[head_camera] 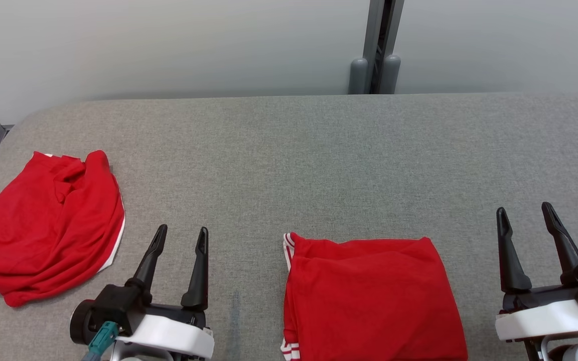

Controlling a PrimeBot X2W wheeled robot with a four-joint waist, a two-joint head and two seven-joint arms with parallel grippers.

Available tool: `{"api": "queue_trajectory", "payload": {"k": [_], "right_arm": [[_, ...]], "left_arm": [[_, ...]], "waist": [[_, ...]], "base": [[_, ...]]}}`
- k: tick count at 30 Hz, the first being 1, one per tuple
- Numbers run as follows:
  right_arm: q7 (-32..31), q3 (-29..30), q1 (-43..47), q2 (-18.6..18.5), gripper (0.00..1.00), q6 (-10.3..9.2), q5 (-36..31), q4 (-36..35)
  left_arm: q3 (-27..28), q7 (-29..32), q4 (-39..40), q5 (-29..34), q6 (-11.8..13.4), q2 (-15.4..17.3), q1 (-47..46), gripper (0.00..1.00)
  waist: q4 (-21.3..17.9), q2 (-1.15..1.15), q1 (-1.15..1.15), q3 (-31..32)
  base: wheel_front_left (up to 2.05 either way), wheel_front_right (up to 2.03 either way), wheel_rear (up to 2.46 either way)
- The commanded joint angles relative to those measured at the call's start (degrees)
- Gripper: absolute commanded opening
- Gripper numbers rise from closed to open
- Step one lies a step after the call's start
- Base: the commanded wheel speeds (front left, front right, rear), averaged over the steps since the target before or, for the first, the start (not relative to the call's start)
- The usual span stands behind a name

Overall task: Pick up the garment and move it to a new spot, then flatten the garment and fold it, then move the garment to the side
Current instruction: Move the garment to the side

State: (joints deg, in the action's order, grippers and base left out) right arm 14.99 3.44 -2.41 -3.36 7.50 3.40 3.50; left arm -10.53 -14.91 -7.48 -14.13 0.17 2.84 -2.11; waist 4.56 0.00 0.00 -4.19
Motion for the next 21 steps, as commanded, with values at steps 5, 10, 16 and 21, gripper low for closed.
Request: {"api": "queue_trajectory", "payload": {"k": [5,10,16,21], "right_arm": [[0.4,0.2,-0.1,-0.2,1.00,-0.03,-0.2,0.2],[0.4,0.5,-0.2,-0.4,1.00,-0.03,-0.1,0.2],[0.2,-1.3,0.5,-0.4,1.00,-0.03,3.5,3.9],[-2.9,-5.4,0.9,-1.5,1.00,-0.03,7.6,11.8]], "left_arm": [[-0.1,-0.3,-0.3,-0.1,0.2,0.1,-0.7,1.00],[-0.1,-0.3,-0.4,-0.3,0.2,0.1,-0.8,1.00],[-0.4,-0.3,-0.5,-0.3,0.1,0.1,-1.1,1.00],[-0.4,-0.3,0.7,-0.4,0.3,0.2,-1.6,1.00]], "waist": [[0.1,0.00,0.00,-0.1],[0.1,0.00,0.00,-0.2],[0.2,0.00,0.00,-0.8],[0.5,0.00,0.00,-1.6]], "base": [[0.00,0.00,0.00],[0.00,0.00,0.00],[0.00,0.00,0.00],[0.00,0.00,0.00]]}}
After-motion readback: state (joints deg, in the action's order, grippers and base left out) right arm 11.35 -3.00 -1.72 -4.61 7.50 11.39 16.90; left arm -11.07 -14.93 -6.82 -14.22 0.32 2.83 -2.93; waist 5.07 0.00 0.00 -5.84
